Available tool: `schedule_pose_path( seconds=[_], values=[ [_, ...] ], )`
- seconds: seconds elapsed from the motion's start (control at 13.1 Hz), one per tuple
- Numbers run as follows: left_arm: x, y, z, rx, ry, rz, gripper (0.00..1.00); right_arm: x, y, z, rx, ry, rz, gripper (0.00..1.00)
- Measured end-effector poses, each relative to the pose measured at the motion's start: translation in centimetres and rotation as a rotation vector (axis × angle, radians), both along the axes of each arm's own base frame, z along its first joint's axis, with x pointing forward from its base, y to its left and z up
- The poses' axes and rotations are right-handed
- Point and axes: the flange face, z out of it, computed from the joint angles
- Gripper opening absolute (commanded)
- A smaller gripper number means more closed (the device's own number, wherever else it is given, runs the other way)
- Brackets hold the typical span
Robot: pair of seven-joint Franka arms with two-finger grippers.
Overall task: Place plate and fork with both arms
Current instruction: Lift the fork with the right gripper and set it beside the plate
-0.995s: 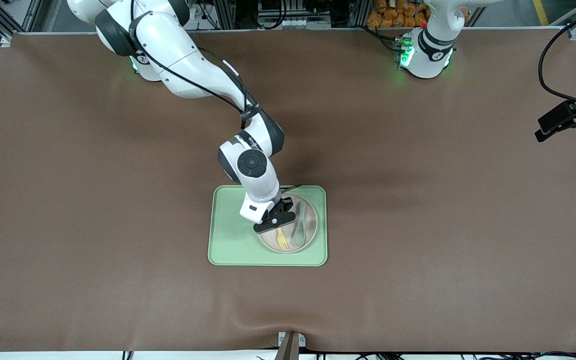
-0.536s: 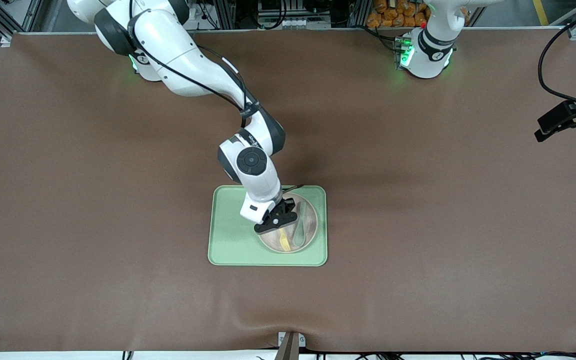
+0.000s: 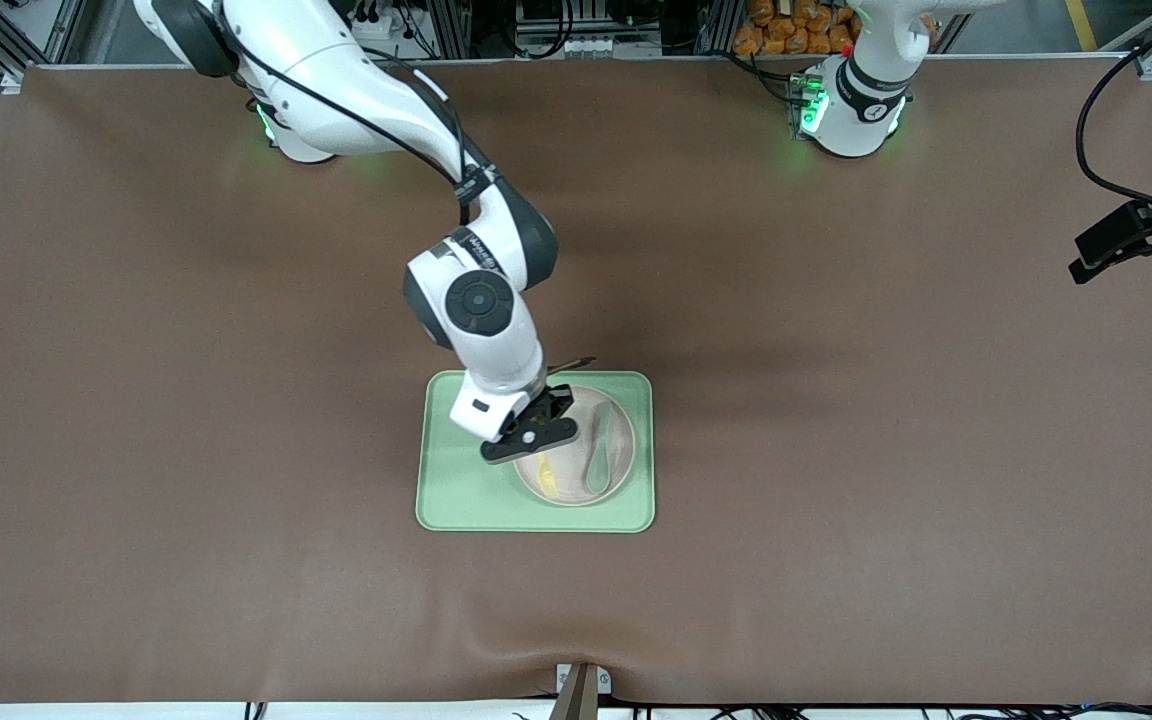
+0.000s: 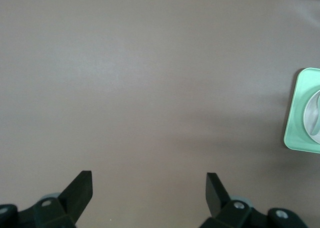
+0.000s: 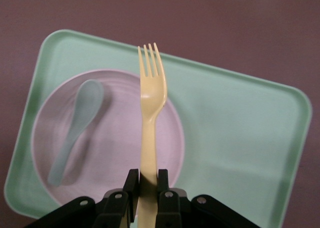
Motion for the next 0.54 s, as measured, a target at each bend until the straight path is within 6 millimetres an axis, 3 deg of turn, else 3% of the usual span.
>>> schedule_pose_path(
  seconds=[0.23, 0.54],
  values=[
    [0.0, 0.0, 0.0, 0.000, 0.000, 0.000, 1.00, 2.4, -5.1, 0.2, -0.017, 0.028, -0.075, 0.00],
    [0.0, 0.0, 0.0, 0.000, 0.000, 0.000, 1.00, 2.3, -10.8, -1.6, -0.002, 0.121, -0.182, 0.00]
  ],
)
